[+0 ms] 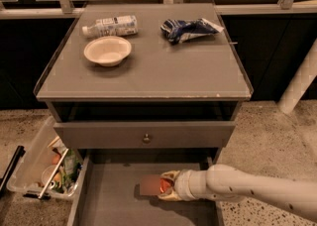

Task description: Pick coke can from middle drawer and place on counter

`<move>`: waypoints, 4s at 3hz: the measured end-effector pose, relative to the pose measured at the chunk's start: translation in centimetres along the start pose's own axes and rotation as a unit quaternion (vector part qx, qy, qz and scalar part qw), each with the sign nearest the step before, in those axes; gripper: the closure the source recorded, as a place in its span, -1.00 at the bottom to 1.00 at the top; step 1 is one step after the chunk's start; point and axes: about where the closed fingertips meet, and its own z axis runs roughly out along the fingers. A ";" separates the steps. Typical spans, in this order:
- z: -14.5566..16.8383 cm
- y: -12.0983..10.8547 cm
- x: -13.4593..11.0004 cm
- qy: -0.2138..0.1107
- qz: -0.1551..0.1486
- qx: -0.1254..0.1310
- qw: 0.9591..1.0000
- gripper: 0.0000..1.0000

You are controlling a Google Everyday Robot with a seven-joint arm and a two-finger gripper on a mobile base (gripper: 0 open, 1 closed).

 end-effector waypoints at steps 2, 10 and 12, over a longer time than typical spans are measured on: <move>-9.5 -0.9 -3.7 -0.018 -0.056 0.008 0.998 1.00; -32.6 -11.5 -22.1 0.069 -0.240 0.101 0.963 1.00; -35.8 -14.5 -25.3 0.063 -0.255 0.123 0.957 1.00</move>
Offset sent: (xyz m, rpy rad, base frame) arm -0.0190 -0.0648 0.1632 -0.0325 -0.1832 0.1011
